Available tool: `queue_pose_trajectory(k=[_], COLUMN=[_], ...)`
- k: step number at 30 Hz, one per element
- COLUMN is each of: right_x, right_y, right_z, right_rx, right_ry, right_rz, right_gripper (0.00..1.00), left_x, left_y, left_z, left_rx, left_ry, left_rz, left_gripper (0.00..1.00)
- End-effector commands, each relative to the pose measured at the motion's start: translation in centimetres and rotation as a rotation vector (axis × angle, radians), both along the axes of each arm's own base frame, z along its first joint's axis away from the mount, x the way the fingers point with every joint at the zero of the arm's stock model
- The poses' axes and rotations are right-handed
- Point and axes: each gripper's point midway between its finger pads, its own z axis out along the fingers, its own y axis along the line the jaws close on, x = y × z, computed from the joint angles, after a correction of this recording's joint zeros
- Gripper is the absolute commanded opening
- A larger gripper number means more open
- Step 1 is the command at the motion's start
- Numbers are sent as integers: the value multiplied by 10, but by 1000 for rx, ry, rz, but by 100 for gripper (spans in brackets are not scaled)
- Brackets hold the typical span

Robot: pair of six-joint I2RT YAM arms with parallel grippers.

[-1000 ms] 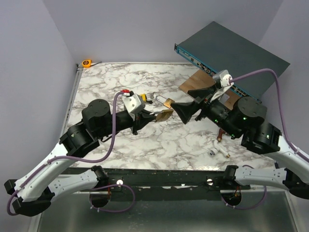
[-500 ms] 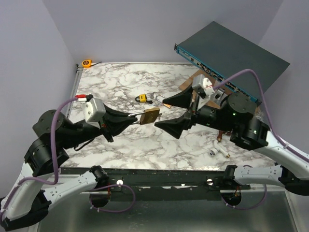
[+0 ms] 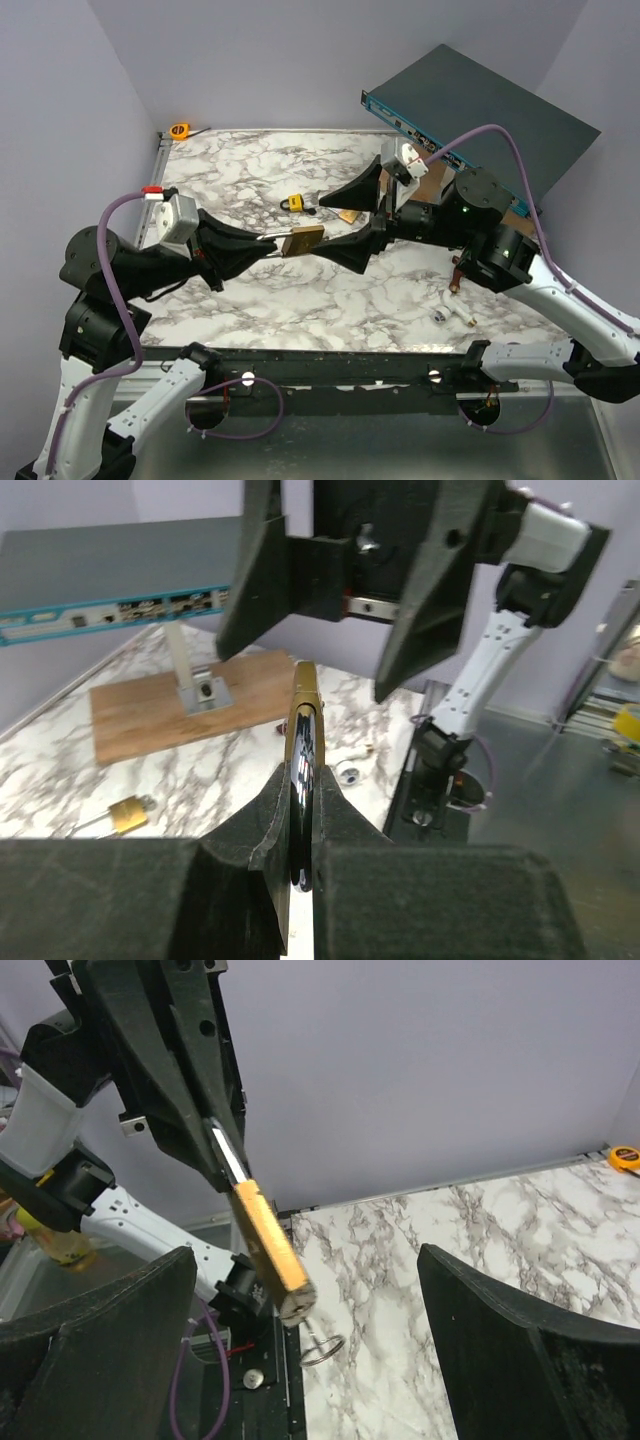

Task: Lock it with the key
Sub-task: Lock the lock.

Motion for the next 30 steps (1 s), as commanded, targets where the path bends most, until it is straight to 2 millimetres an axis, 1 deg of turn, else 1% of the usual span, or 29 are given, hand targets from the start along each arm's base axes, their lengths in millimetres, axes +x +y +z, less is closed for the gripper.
queue_pose_trajectory(k=[1, 3, 6, 9, 11, 13, 15, 17, 21, 23, 25, 30], right_x=[-15, -26, -46, -58, -64, -67, -66, -63, -41, -33, -32, -30], right_y=[-14, -20, -25, -31, -33, -33, -30, -25, -14, -13, -13, -7], right_z=[26, 29, 33, 39, 44, 45, 43, 40, 37, 38, 39, 30], right_rx=[61, 66, 76, 110, 138, 151, 161, 168, 183, 206, 224, 215], right_ry=[-50, -69, -85, -94, -105, -105, -90, -70, -7, 11, 21, 53], right_rz=[111, 153, 247, 299, 324, 348, 355, 358, 260, 223, 214, 228], right_gripper=[94, 94, 94, 94, 94, 92, 91, 87, 79, 75, 72, 66], left_x=[-45, -52, -57, -53, -50, -47, -41, -36, -30, -27, -25, -21], left_y=[-2, -3, -5, -6, -7, -9, -11, -12, -12, -11, -11, -11], left_z=[43, 49, 56, 62, 64, 66, 67, 69, 72, 73, 72, 72], left_rx=[-85, -100, -118, -142, -160, -184, -204, -222, -246, -250, -250, -260], left_ry=[-183, -195, -199, -203, -193, -179, -163, -154, -155, -151, -147, -140], left_rz=[-199, -244, -286, -285, -290, -293, -287, -275, -250, -239, -228, -209], left_gripper=[0, 0, 0, 0, 0, 0, 0, 0, 0, 0, 0, 0])
